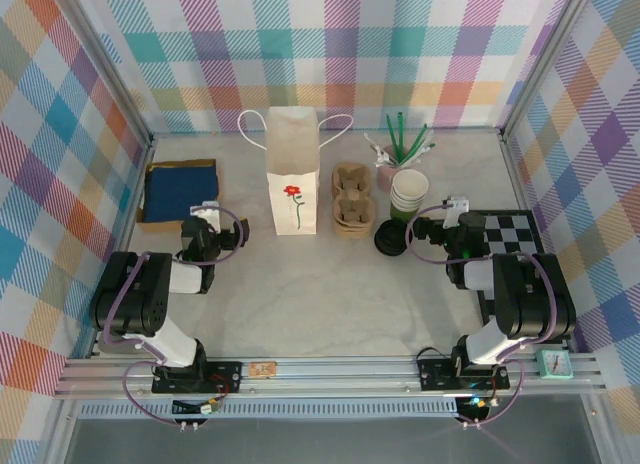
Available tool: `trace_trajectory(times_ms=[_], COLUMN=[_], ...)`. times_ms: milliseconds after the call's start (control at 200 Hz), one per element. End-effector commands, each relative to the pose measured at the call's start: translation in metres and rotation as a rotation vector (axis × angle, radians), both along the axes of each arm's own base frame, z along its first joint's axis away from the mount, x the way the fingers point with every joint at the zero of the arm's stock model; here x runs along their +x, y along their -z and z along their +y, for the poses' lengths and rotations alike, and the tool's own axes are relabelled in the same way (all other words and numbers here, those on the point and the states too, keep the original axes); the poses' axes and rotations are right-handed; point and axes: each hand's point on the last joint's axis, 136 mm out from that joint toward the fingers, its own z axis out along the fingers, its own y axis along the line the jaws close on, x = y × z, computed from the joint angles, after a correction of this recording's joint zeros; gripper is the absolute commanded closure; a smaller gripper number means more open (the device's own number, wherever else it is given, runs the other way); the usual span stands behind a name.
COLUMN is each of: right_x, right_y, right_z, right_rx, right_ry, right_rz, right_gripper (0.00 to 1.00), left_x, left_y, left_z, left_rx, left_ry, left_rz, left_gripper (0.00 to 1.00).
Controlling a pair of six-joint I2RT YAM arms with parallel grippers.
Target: Pack the takeout coffee
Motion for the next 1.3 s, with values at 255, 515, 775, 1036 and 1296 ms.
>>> trace_trajectory(times_ms=[255, 515, 775, 1036, 1296], right_x=[0.005, 0.005, 0.005, 0.005, -0.004], right_y=[-0.012, -0.012, -0.011, -0.012, -0.043], right_z=[0.001, 0.001, 0.001, 0.001, 0.01], right_rx=[0.003, 0.003, 0.003, 0.003, -0.002], right_ry=[-0.007, -0.007, -0.007, -0.007, -0.061], right_rz=[-0.031, -0.03, -0.03, -0.03, -0.027], right_gripper=[0.01, 0.01, 0.01, 0.01, 0.01], left_x=[0.006, 0.006, 0.006, 0.006, 0.009], left_y=[-0.011, -0.01, -0.011, -0.01, -0.032], left_z=[-0.001, 0.0, -0.001, 0.0, 0.021], left_rx=[-0.006, -0.006, -0.006, -0.005, 0.036], left_ry=[-0.005, -0.006, -0.005, -0.006, -0.165], left_rz=[-0.026, -0.024, -0.025, -0.024, 0.022], left_gripper=[0.0, 0.0, 0.0, 0.0, 0.0])
